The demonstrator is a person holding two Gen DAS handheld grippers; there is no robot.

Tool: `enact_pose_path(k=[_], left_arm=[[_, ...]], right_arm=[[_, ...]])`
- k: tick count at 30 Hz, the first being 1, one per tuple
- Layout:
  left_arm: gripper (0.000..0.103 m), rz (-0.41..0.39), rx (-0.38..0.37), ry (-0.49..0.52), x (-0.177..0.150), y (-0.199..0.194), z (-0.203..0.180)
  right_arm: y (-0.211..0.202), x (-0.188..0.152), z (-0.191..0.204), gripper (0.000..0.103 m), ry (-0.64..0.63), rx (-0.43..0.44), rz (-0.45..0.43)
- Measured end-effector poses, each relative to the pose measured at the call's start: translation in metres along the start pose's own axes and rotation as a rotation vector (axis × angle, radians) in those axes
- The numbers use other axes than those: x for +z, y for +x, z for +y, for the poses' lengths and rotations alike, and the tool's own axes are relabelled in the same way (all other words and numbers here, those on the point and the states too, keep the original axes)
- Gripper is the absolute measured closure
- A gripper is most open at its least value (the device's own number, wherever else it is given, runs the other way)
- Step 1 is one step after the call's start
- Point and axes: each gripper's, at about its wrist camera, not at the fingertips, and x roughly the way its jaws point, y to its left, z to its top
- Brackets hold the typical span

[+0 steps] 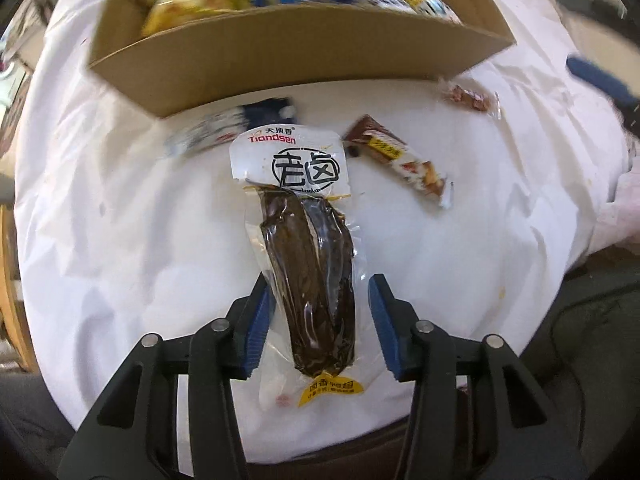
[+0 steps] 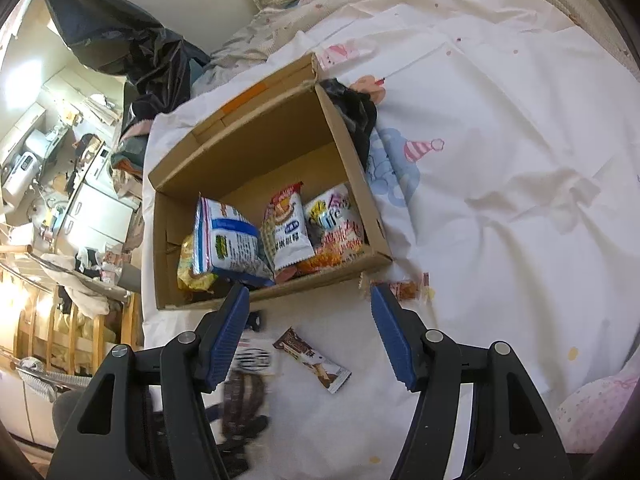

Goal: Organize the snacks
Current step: 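Grasp the brown chocolate bar with the right gripper while the left lifts the meat packet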

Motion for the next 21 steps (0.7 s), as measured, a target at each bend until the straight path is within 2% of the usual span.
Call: enact_pose_path(k=[3,5,8,11,14,17,18,20,21], left_arm=[[0.06,-0.027,-0.026,-0.029,-0.001,-0.014,0.013],[0.06,-0.043,-0.037,-0.052,-0.003,-0.023,0.033],[0.06,-0.069,-0.057,-0.106,-0.009,-0.032,0.049],[0.06,-0.094,-0.067,-0.149,-0.009,-0.03,0.06],[0.06,-0.084,-0.067,-0.198,-0.005,-0.025,0.074],[0.06,-0.092,-0.064,-0.2,-0.005,-0.026,0.075],[0.06,-0.099,-0.059,-0.194,-0.005,-0.026,0.072],[0.06,-0.109,-0.052,-0.182,-0.003,-0.026,0.071],[0.06,-0.113,-0.048,-0.179,-0.002,-0.027,0.069]], right_arm=[[0.015,-0.006,0.002,0.037,-0.025,-0.023,0.072],[0.037,-0.014,0.007,0.037,-0.07,-0.044,0.176],[0.069,-0.025,0.014,0.037,-0.133,-0.107,0.282],[0.097,-0.032,0.026,0.037,-0.227,-0.157,0.361],[0.122,-0.044,0.043,0.039,-0.372,-0.247,0.422],[0.139,-0.053,0.055,0.04,-0.441,-0.24,0.475],[0.142,-0.055,0.059,0.041,-0.457,-0.242,0.479],[0.151,-0.061,0.067,0.05,-0.51,-0.258,0.485],[0.154,-0.064,0.07,0.059,-0.531,-0.267,0.491]])
